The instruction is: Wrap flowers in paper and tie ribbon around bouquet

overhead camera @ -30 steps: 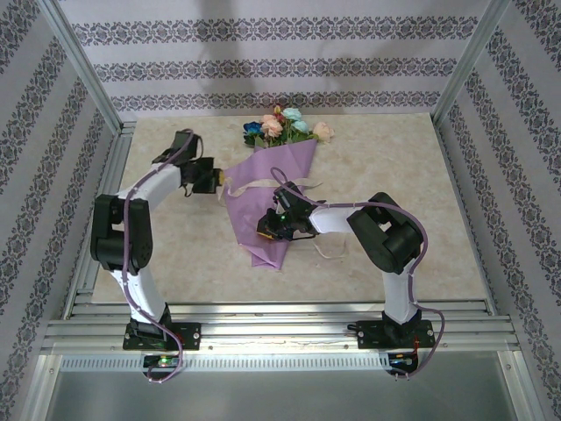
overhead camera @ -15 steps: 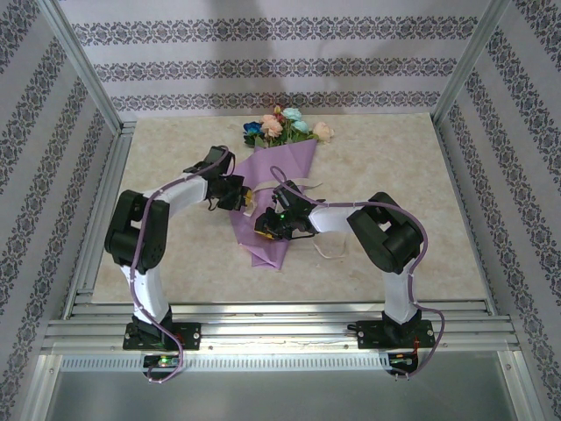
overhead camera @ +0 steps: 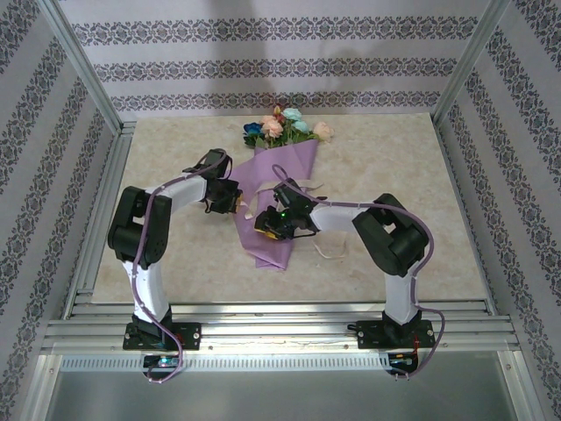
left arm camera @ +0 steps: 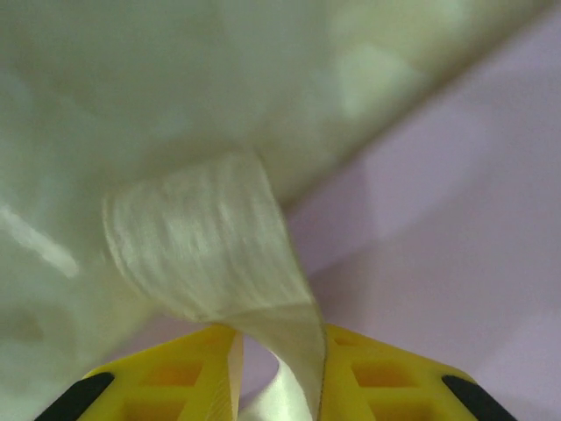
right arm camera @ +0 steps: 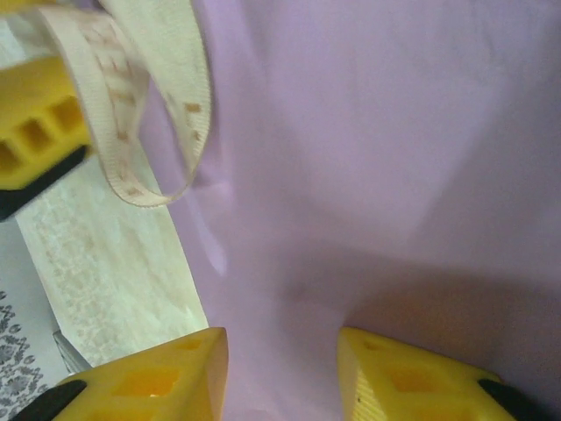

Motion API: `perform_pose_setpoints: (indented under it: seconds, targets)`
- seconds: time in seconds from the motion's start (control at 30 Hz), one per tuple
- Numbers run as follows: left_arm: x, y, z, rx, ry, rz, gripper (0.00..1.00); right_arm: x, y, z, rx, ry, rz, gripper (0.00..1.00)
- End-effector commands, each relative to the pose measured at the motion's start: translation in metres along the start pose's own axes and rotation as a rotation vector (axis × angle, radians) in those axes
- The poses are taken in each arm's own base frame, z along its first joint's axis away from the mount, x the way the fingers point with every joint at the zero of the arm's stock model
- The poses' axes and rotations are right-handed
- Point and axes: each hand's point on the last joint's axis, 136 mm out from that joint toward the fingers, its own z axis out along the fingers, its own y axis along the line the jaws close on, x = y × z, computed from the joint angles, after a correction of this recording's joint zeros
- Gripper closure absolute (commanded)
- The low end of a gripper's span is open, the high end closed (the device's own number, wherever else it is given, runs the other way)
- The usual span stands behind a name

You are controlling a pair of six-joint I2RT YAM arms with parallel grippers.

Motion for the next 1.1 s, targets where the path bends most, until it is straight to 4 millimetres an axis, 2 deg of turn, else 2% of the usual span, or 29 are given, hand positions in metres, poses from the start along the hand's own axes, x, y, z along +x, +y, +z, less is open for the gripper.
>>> perform_pose_setpoints:
  seconds: [0.0,0.13,0.23,0.43,0.57,0.63,0.77,0.9,1.03,1.07]
  targets:
    - [-0.012,0.021,0.015,-0.065,-0.024,-0.016,0.73,-0.026,0.005,-0.034,0.048,-0.103,0.071,0.59]
    - [-0.013,0.021,0.014,-0.067,-0.03,-0.016,0.74,-0.062,0.002,-0.058,0.078,-0.21,0.202,0.56]
    - [-0.013,0.023,0.014,-0.076,-0.029,-0.012,0.74,-0.086,-0.004,-0.066,0.116,-0.269,0.297,0.54]
    - [-0.013,0.028,0.014,-0.077,-0.027,-0.025,0.75,-0.121,-0.008,-0.054,0.074,-0.308,0.462,0.54]
    - [-0.012,0.027,0.015,-0.073,-0.022,-0.026,0.75,-0.137,-0.004,-0.045,0.051,-0.323,0.495,0.54]
    - [-0.012,0.027,0.014,-0.07,-0.021,-0.029,0.76,-0.142,-0.008,-0.041,0.067,-0.325,0.521,0.56]
    - [-0.012,0.027,0.013,-0.073,-0.021,-0.026,0.76,-0.158,-0.013,-0.041,0.072,-0.367,0.55,0.62]
    - [-0.012,0.029,0.014,-0.082,-0.022,-0.027,0.76,-0.176,-0.015,-0.046,0.071,-0.405,0.556,0.81]
    - [-0.013,0.031,0.014,-0.089,-0.025,-0.027,0.76,-0.193,-0.012,-0.061,0.059,-0.441,0.546,1.0]
    - [-0.013,0.031,0.014,-0.089,-0.026,-0.028,0.76,-0.196,-0.012,-0.065,0.061,-0.451,0.54,1.0]
